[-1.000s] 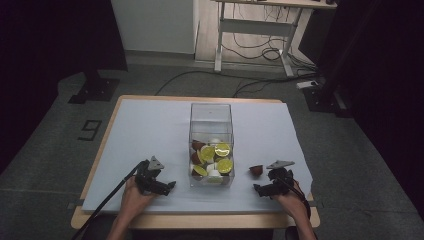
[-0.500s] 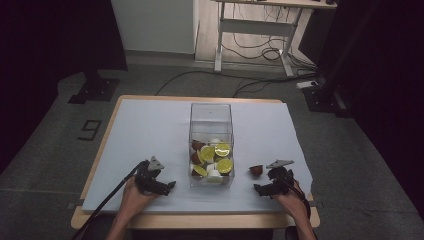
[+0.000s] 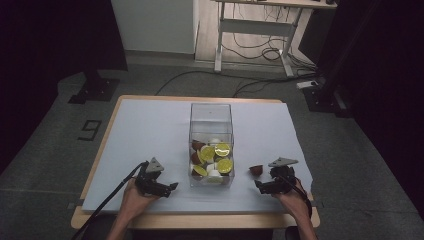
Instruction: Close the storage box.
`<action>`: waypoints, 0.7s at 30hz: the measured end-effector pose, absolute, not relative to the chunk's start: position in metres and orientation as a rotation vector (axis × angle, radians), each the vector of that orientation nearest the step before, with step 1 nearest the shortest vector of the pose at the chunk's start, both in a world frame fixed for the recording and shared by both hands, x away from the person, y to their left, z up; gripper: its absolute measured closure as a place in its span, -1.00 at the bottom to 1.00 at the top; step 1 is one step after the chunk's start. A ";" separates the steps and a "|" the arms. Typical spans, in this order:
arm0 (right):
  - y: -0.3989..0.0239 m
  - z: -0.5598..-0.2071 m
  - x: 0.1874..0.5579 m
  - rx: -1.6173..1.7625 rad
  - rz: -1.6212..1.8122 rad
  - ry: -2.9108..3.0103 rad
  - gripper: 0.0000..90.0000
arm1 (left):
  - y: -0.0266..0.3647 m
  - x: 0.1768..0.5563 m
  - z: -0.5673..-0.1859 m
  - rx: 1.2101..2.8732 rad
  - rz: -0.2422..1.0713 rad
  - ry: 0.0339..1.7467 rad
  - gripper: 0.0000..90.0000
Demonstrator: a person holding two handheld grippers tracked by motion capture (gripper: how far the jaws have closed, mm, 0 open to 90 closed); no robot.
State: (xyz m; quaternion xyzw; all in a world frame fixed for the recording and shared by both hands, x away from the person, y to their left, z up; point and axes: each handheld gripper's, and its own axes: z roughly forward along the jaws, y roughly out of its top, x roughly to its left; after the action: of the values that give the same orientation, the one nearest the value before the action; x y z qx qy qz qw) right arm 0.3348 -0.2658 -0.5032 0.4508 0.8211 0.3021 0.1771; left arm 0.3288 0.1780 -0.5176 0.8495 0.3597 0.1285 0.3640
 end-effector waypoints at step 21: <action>-0.242 -0.482 0.324 1.139 1.035 2.354 -0.69 | 0.154 0.315 -0.492 2.161 0.340 0.765 -0.76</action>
State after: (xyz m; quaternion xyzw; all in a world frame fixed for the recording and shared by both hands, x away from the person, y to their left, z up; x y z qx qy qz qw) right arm 0.3239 -0.2425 -0.4820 0.3996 0.8256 0.3631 0.1638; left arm 0.3148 0.1542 -0.4920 0.8543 0.3025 0.1345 0.4006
